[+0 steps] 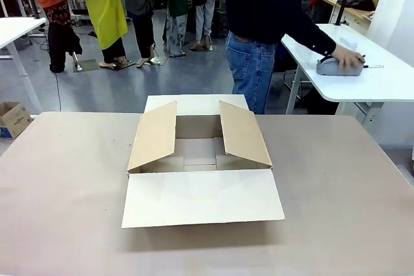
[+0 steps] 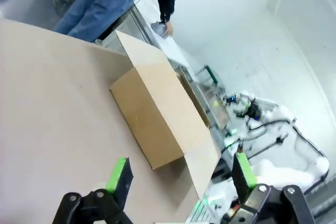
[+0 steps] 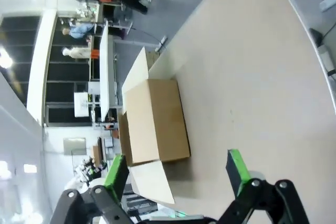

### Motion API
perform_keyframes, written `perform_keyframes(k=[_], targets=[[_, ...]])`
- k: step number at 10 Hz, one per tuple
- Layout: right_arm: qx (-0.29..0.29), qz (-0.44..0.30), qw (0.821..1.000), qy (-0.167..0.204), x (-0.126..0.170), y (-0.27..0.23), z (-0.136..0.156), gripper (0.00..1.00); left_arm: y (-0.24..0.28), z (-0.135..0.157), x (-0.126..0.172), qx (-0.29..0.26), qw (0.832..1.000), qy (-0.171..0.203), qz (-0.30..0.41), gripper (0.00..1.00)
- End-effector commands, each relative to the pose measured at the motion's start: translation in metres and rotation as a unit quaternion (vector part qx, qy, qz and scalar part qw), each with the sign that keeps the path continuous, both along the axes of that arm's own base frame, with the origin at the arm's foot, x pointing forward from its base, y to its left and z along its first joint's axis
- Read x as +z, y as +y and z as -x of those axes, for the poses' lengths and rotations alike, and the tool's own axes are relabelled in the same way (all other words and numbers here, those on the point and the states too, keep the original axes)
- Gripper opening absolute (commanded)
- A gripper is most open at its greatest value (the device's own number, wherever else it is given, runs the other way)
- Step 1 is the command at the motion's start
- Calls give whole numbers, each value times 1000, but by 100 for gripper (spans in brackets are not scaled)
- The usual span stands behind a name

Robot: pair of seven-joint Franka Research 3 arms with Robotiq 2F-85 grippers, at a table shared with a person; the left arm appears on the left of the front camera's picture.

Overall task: Pack the gift set into the box.
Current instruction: Place both hands on the side flaps of the Package Box and spread them outward.

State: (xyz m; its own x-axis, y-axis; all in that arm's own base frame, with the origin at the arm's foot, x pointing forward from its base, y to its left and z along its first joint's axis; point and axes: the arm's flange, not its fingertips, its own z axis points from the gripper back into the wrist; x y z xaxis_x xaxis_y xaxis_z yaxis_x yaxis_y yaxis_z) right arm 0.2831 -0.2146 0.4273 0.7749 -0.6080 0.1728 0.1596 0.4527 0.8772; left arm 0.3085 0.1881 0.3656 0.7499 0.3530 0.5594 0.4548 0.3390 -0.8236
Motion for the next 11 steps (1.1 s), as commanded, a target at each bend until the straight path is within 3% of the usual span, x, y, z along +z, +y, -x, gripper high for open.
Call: perform_keyframes(k=[1, 4, 5, 6, 8, 9, 10, 11], targets=[[18, 15, 1000, -8, 20, 11, 1, 100, -8, 1, 12, -32, 999, -22, -34, 100], [18, 15, 1000, -8, 20, 11, 1, 100, -8, 1, 12, -32, 999, -22, -34, 100], [13, 14, 1000, 6, 8, 10, -2, 100, -9, -3, 5, -26, 999, -6, -18, 100], [12, 68, 998, 7, 25, 40, -10, 100, -34, -1, 26, -42, 997, -2, -68, 100], [82, 153, 984, -31, 60, 133, -39, 100, -114, -11, 79, -111, 978, 11, -178, 100], [126, 155, 979, -40, 60, 179, -59, 100, -160, -23, 97, -164, 962, -1, -220, 100], [167, 169, 971, -24, 50, 219, -77, 100, -203, -36, 106, -190, 950, -3, -249, 100], [191, 198, 961, 1, 36, 245, -91, 100, -237, -43, 112, -192, 949, -14, -251, 100]])
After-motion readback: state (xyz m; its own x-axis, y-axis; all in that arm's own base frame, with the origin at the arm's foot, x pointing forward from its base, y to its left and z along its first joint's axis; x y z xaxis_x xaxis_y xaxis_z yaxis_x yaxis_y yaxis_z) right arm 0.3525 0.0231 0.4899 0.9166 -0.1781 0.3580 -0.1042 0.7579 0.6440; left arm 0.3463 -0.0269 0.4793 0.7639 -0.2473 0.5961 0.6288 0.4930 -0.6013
